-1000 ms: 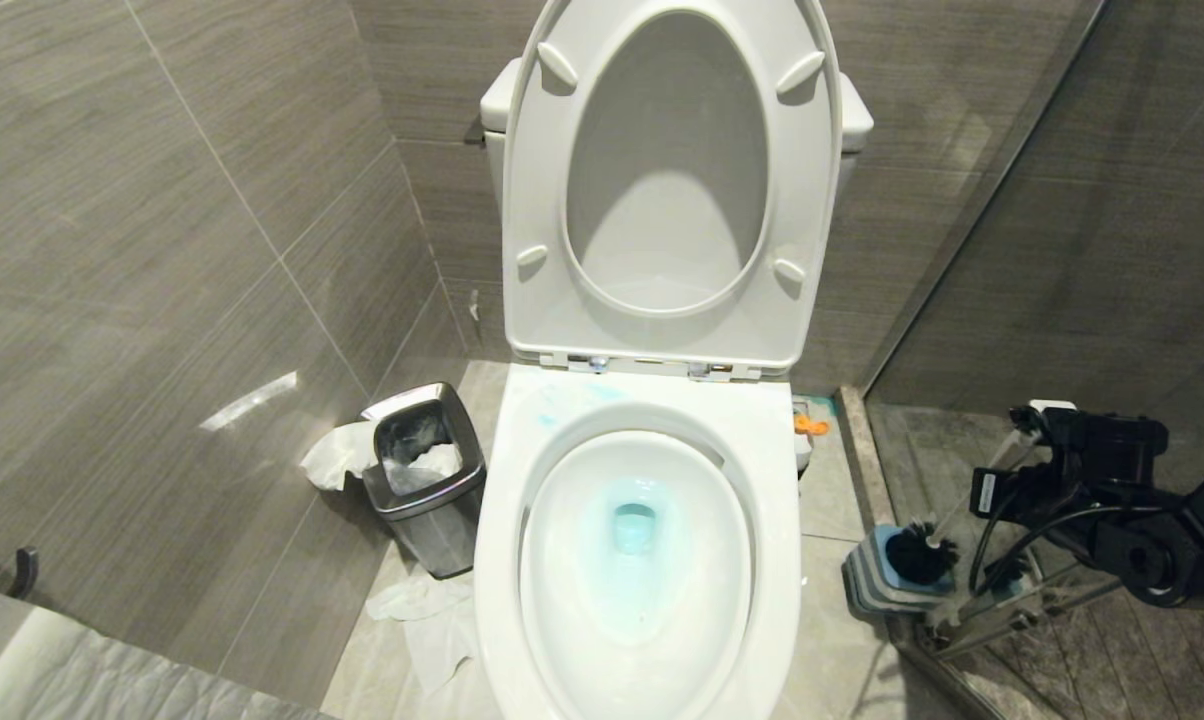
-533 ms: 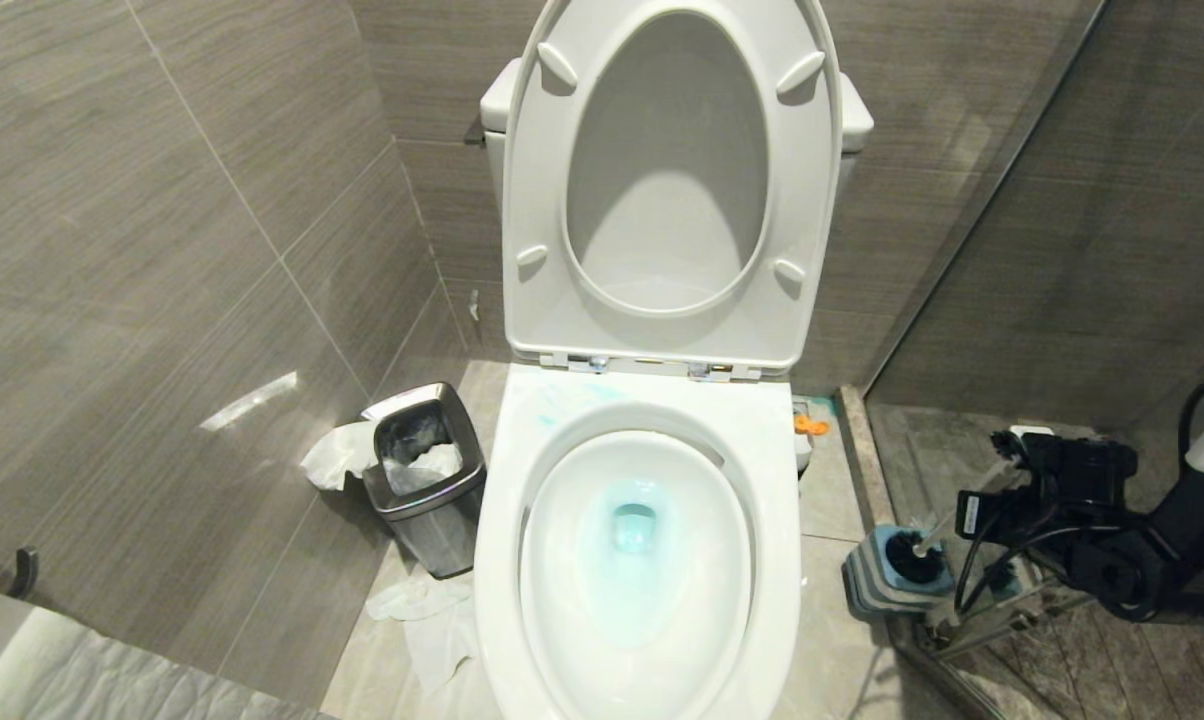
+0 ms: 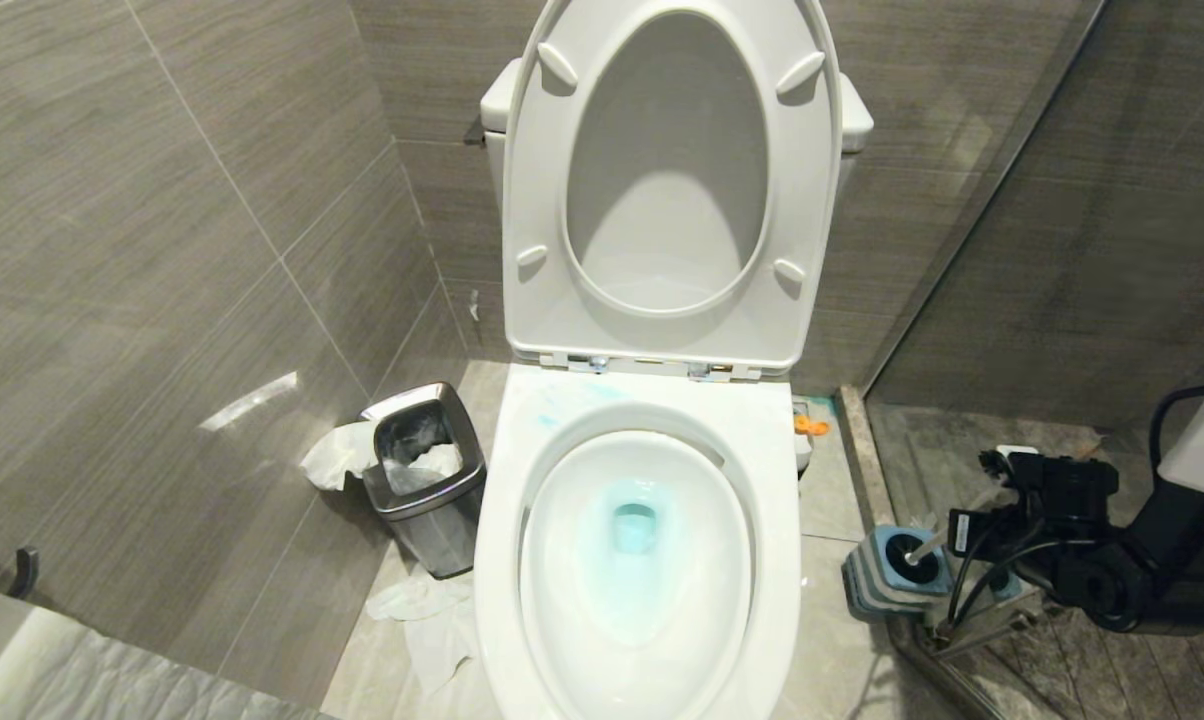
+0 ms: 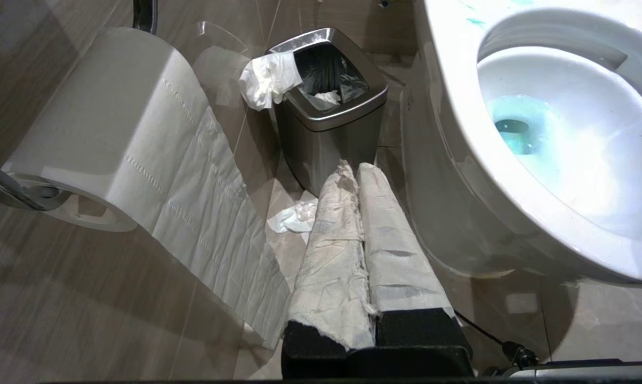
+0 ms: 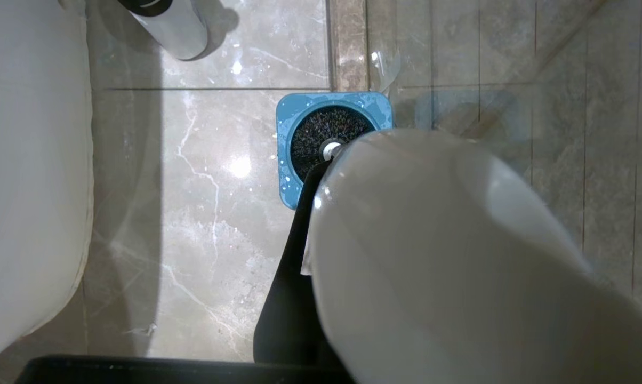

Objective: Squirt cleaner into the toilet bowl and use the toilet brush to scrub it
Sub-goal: Put the toilet brush back

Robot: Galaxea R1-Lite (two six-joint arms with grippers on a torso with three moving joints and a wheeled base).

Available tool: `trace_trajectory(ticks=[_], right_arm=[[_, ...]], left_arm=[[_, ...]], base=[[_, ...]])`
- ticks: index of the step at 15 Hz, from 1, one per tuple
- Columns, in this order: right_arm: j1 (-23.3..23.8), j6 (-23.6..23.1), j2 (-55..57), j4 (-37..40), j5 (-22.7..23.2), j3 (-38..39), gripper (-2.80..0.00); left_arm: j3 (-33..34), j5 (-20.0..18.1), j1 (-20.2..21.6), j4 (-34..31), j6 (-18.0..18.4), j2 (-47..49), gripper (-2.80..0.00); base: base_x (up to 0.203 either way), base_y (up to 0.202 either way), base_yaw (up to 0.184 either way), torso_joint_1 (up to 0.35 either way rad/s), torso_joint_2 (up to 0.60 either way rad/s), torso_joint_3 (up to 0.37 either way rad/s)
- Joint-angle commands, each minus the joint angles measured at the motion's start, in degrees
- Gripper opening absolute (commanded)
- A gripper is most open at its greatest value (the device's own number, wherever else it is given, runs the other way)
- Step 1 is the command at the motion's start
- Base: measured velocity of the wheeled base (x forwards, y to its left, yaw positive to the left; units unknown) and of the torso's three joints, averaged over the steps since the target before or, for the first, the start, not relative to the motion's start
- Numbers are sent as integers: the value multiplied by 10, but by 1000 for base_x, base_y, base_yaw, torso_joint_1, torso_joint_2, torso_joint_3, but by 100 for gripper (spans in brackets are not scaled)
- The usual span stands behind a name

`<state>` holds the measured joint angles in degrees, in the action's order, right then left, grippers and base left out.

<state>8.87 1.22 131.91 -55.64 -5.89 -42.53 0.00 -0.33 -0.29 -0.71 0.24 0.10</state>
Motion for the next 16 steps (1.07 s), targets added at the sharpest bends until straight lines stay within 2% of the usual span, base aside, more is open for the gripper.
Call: trace_trajectory(ticks=[1, 11, 12, 16], right_arm=[[-3, 0, 9, -19, -1, -1, -280], [-3, -2, 7, -21, -1, 4, -280], [-4, -2, 7, -21, -1, 4, 0], [-4, -2, -3, -21, -1, 9, 0]], left_arm=[[1, 0, 0, 0, 0, 0, -280], [1, 0, 0, 0, -1, 0, -280], [1, 0, 0, 0, 0, 0, -280], [1, 0, 0, 0, 0, 0, -280]], base=[[0, 0, 0, 0, 0, 0], [0, 0, 0, 0, 0, 0], [0, 0, 0, 0, 0, 0], [0, 0, 0, 0, 0, 0]])
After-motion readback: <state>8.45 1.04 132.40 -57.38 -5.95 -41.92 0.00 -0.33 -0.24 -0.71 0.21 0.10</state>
